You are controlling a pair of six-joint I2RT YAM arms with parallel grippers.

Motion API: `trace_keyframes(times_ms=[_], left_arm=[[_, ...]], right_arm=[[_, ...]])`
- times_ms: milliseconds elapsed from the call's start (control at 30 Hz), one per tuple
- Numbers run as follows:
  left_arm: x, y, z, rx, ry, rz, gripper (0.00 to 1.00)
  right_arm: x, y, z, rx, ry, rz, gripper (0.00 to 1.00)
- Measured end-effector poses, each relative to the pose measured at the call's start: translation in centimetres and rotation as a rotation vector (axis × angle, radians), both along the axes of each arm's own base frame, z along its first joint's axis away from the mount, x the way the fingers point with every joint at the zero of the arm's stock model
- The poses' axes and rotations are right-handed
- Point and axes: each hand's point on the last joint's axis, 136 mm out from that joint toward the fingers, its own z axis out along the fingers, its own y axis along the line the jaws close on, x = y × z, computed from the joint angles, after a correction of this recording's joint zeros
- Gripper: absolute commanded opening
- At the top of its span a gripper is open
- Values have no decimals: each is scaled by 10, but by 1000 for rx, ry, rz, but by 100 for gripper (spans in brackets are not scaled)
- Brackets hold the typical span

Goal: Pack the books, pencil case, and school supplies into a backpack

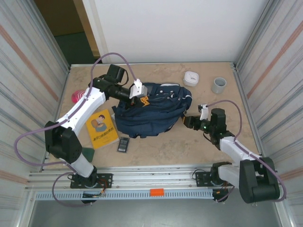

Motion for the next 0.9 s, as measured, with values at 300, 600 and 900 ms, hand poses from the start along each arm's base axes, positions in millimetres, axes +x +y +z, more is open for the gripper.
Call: trace_keyframes(times_ms=[300, 600, 900], left_arm=[[-2, -1, -6, 2, 35, -21, 0], [29, -10, -28, 52, -4, 153, 0], [66, -29, -42, 87, -73, 433, 0]], right_arm=[[6, 13, 25, -32, -188, 124, 17], [-1, 16, 31, -34, -173, 161, 0], [-12, 23, 52, -34, -100, 193, 0]])
